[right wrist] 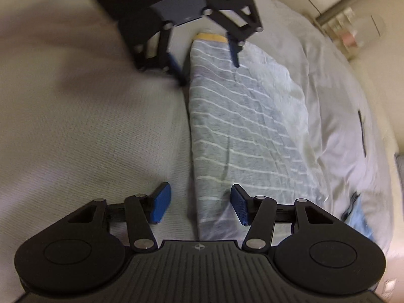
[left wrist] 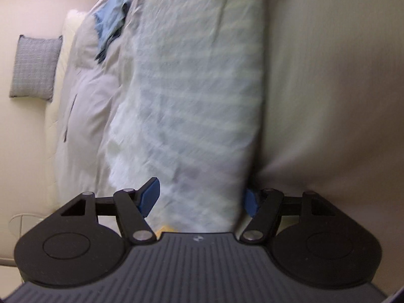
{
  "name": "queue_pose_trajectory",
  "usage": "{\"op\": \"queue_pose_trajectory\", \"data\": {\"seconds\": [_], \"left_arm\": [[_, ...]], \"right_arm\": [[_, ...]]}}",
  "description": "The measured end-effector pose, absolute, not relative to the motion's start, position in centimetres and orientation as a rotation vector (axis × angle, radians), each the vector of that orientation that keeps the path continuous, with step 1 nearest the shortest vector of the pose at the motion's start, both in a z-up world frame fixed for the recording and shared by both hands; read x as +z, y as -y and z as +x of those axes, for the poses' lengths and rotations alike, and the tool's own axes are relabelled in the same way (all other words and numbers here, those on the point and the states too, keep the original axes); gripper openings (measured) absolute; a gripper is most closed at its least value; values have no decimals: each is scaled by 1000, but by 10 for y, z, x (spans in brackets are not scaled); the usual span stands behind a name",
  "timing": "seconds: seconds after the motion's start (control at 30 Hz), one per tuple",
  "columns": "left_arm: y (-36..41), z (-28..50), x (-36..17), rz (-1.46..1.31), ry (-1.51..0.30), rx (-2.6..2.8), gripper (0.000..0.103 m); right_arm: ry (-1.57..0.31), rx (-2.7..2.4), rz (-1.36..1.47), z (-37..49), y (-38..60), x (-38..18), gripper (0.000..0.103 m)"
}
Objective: Fold clothes
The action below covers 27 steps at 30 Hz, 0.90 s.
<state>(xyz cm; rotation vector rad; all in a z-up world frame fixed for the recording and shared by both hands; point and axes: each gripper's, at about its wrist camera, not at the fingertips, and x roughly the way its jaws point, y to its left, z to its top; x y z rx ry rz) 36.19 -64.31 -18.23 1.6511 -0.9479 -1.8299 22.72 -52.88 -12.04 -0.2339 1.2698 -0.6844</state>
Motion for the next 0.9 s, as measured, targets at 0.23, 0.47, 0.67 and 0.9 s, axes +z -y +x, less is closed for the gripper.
{"op": "queue_pose_trajectory", "data": {"seconds": [0.23, 0.47, 0.67, 0.9], "left_arm": [[649, 358, -195, 1667, 1091, -1807, 43], [653, 352, -186, 1718, 919, -1812, 6], [651, 344, -131, 1654, 802, -1813, 4], [631, 312, -41, 1612, 686, -1831, 4]], "right_arm": [[-1330, -757, -306, 210, 553, -130, 51], [-1344, -718, -306, 214, 568, -132, 21], [-1291, -684, -274, 198, 568, -91, 6], [-1235, -708, -306, 163, 566, -13, 5]]}}
